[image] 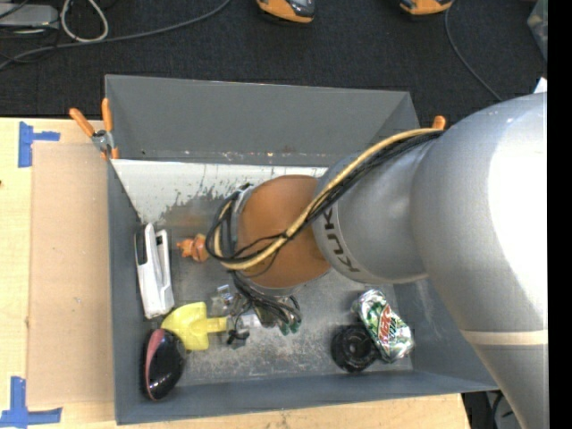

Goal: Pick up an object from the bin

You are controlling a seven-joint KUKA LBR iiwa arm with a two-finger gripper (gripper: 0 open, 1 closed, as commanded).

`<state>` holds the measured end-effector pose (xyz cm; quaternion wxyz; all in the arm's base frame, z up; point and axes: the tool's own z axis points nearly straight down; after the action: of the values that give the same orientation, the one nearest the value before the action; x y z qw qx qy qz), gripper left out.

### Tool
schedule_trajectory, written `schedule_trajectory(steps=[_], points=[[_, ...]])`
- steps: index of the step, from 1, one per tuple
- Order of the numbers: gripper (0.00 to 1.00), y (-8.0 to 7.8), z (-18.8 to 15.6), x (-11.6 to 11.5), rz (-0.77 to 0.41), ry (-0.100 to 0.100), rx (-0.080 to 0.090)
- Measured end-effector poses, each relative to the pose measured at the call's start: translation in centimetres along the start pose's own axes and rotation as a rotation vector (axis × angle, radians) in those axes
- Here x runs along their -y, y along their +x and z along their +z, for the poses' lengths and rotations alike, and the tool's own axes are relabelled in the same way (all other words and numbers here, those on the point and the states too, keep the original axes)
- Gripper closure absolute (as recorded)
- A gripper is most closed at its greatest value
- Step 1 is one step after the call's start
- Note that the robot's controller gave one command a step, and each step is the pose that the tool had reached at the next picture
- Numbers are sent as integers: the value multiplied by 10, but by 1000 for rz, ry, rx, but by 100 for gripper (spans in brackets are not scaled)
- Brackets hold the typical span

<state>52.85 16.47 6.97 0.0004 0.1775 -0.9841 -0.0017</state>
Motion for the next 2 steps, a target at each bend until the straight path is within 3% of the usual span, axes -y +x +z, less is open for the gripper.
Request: schedule_trajectory(steps=[2], points=[[100, 3, -49, -1, 4, 0, -9]])
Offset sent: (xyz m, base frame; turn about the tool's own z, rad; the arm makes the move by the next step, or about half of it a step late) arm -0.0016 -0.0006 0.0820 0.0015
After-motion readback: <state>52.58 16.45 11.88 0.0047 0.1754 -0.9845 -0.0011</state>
